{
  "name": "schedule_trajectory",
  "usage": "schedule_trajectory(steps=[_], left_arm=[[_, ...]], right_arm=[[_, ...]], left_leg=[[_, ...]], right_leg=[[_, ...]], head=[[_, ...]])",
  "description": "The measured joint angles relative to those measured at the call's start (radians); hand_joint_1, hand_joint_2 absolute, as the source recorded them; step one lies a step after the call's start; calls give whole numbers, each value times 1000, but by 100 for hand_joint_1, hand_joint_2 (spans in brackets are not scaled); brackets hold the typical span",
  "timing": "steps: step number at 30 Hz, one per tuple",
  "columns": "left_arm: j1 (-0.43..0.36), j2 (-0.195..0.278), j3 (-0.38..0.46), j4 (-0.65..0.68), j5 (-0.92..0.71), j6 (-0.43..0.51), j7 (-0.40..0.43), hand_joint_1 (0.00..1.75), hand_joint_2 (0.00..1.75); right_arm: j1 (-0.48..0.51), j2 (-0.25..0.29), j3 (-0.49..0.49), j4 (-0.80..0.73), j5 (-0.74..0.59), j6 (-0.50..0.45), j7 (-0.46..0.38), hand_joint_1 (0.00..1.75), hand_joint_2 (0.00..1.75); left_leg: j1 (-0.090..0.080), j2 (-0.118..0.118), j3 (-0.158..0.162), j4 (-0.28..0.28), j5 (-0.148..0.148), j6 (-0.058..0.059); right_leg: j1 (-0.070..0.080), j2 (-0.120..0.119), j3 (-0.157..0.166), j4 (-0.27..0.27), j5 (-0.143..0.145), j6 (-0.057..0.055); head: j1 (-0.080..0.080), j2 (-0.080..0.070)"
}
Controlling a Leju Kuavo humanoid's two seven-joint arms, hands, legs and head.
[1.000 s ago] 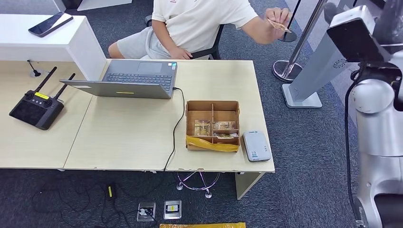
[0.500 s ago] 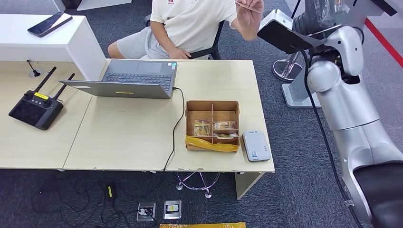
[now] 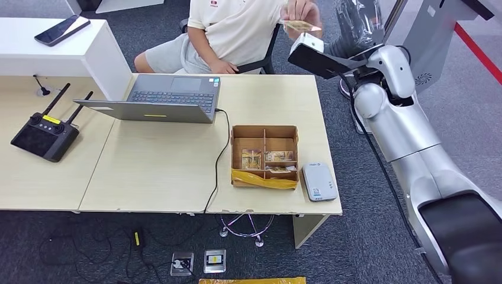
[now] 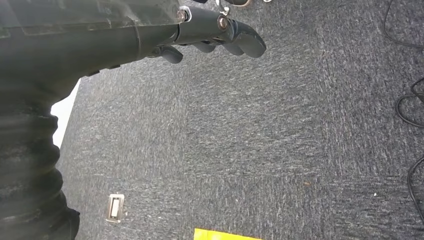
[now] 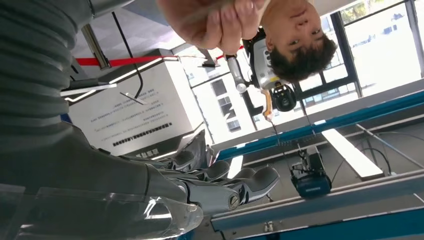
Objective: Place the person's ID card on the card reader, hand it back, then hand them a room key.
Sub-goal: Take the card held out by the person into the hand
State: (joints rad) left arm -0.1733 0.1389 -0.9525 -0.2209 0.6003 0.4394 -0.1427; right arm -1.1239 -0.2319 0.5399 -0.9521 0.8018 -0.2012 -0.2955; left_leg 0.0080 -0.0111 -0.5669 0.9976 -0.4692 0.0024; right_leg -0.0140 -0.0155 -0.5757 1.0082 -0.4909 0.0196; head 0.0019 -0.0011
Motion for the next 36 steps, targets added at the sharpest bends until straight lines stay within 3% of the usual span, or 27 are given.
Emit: schedule_trajectory(steps=[7, 11, 36], left_arm=[[0, 0, 0, 0, 3, -2, 0, 0, 175], [0, 0, 0, 0, 4, -4, 1, 0, 175], [3, 5, 0, 0, 7, -20, 4, 0, 175]], right_arm=[[2, 31, 26, 75, 2, -13, -19, 6, 175], [6, 46, 37, 107, 0, -14, -20, 173, 175], [26, 67, 82, 165, -10, 2, -20, 175, 175]], left_leg=[[0, 0, 0, 0, 0, 0], [0, 0, 0, 0, 0, 0], [0, 1, 0, 0, 0, 0]], right_leg=[[0, 0, 0, 0, 0, 0], [0, 0, -1, 0, 0, 0], [0, 1, -1, 0, 0, 0]], head=[[0, 0], [0, 0], [0, 0]])
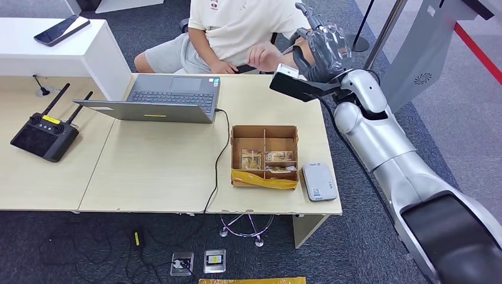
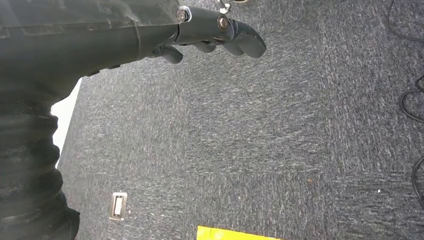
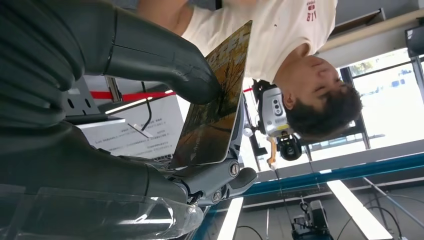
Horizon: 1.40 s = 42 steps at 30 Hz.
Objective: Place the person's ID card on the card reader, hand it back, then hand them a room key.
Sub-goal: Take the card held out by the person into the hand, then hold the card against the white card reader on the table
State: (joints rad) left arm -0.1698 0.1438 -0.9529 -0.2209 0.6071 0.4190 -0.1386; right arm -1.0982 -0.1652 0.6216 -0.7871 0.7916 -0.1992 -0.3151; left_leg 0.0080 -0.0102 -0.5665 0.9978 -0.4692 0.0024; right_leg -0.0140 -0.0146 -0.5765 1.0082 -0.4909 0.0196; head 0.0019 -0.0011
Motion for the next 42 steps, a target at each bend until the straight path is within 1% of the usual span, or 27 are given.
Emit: schedule_trajectory(steps=[6, 11, 15, 21, 27, 34, 42], left_arm=[[1, -1, 0, 0, 19, 7, 11, 0, 175], [2, -4, 0, 0, 42, 20, 18, 0, 175], [4, -8, 0, 0, 56, 23, 20, 0, 175], [11, -13, 0, 0, 75, 31, 26, 0, 175], [13, -15, 0, 0, 78, 29, 26, 0, 175], [13, -16, 0, 0, 80, 23, 26, 0, 175], [12, -16, 0, 0, 80, 20, 25, 0, 175]], right_arm=[[28, -2, 0, -6, -16, 25, 8, 175, 175], [68, -20, 0, -10, -50, 56, 20, 175, 175], [122, -61, -1, -16, -90, 43, 40, 175, 175], [239, -147, -32, -35, -174, 32, 61, 175, 175], [351, -202, -60, -68, -194, 35, 96, 175, 175], [449, -242, -81, -115, -196, 46, 119, 175, 175], [503, -251, -83, -147, -176, 57, 131, 175, 175]], left_leg=[[0, 1, 0, 0, 0, 0], [0, 2, 1, 0, 0, 0], [0, 2, 1, 0, 0, 0], [0, 2, 1, 0, -1, 0], [0, 4, 1, 0, -2, 0], [0, 4, 1, 0, -2, 0], [0, 4, 1, 0, -2, 0]], right_leg=[[0, 2, 0, 0, 0, 0], [0, 4, -1, 0, 0, 0], [0, 3, -1, -1, 0, 0], [0, 4, 0, -3, 0, 0], [0, 5, 0, -3, 0, 0], [0, 5, 0, -3, 0, 0], [0, 5, 0, -3, 0, 0]], head=[[0, 0], [0, 0], [0, 0], [0, 0], [0, 0], [0, 0], [0, 0]])
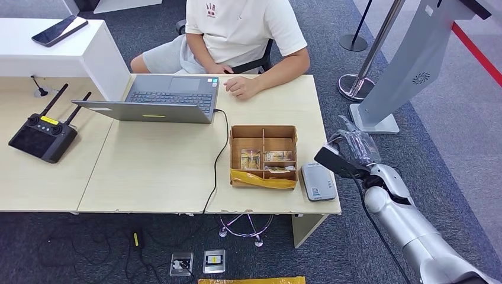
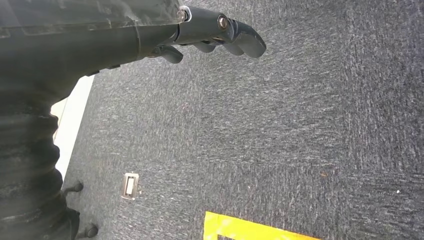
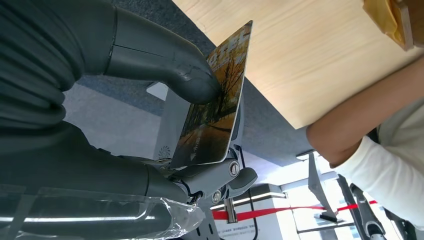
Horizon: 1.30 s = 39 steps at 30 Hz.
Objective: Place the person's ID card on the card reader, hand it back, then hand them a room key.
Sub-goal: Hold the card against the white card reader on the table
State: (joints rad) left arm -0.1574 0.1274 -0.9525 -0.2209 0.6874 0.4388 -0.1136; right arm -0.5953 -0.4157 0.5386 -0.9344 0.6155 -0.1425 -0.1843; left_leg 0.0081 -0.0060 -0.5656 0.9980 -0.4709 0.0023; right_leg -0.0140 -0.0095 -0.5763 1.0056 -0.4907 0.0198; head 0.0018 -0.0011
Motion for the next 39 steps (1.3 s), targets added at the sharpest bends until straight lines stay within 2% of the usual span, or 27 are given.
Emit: schedule_trajectory(steps=[22, 30, 39], left_arm=[[0, 0, 0, 0, 0, -7, -1, 0, 175], [0, 0, 0, 0, -2, -8, -1, 0, 175], [0, 0, 0, 0, -2, -8, -1, 0, 175]], right_arm=[[26, 6, 8, -5, 33, 22, 0, 175, 175], [87, 23, 31, -6, 58, 40, 7, 175, 175], [104, 23, 31, -25, 57, 68, 22, 175, 175]], left_leg=[[0, 0, 0, 0, 0, 0], [0, 0, 0, 0, 0, 0], [0, 0, 0, 0, 0, 0]], right_leg=[[0, 0, 0, 0, 0, 0], [0, 0, 0, 0, 0, 0], [0, 0, 0, 0, 0, 0]], head=[[0, 0], [0, 0], [0, 0]])
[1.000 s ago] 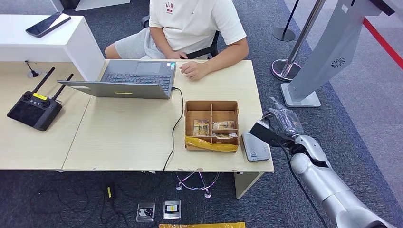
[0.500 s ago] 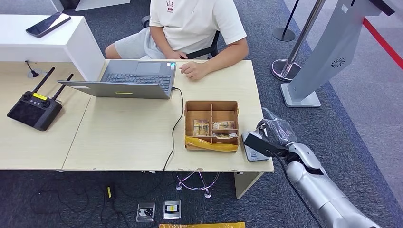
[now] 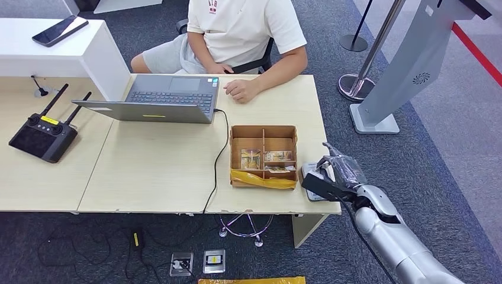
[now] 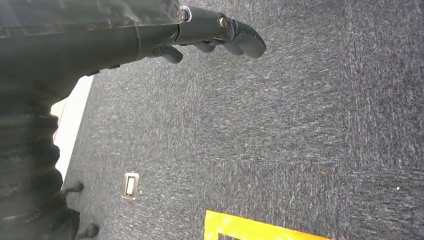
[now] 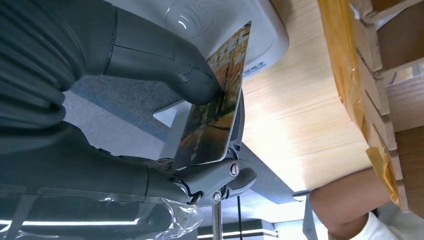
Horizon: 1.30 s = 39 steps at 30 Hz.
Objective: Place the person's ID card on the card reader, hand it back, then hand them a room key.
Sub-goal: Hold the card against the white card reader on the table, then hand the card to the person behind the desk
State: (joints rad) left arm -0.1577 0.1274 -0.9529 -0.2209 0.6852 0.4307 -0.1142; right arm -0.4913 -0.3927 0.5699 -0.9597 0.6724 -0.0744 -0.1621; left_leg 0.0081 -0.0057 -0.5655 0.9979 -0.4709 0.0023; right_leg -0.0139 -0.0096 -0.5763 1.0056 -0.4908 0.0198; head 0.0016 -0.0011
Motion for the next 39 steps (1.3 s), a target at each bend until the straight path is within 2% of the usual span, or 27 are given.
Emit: schedule_trajectory(steps=[13, 25, 32, 39], left_arm=[[0, 0, 0, 0, 6, 0, 4, 0, 175], [0, -1, 0, 0, 3, 2, 4, 0, 175], [-1, -1, -1, 0, -12, 2, 1, 0, 175], [-2, -1, -9, 0, -39, 1, -17, 0, 175]], right_arm=[[42, -13, 0, -73, -5, 57, 34, 175, 175], [28, -20, -15, -96, -1, -6, 29, 175, 175], [-86, -19, -52, -111, 30, -42, 1, 175, 175], [-295, -18, -82, -109, 54, -56, -67, 175, 175]], left_leg=[[0, 0, 0, 0, 0, 0], [0, 0, 0, 0, 0, 0], [0, 0, 0, 0, 0, 0], [0, 1, 0, 0, 1, 0]], right_leg=[[0, 0, 0, 0, 0, 0], [0, 0, 0, 0, 0, 0], [0, 0, 0, 0, 1, 1], [0, 1, 0, 0, 1, 1]], head=[[0, 0], [0, 0], [0, 0], [0, 0]])
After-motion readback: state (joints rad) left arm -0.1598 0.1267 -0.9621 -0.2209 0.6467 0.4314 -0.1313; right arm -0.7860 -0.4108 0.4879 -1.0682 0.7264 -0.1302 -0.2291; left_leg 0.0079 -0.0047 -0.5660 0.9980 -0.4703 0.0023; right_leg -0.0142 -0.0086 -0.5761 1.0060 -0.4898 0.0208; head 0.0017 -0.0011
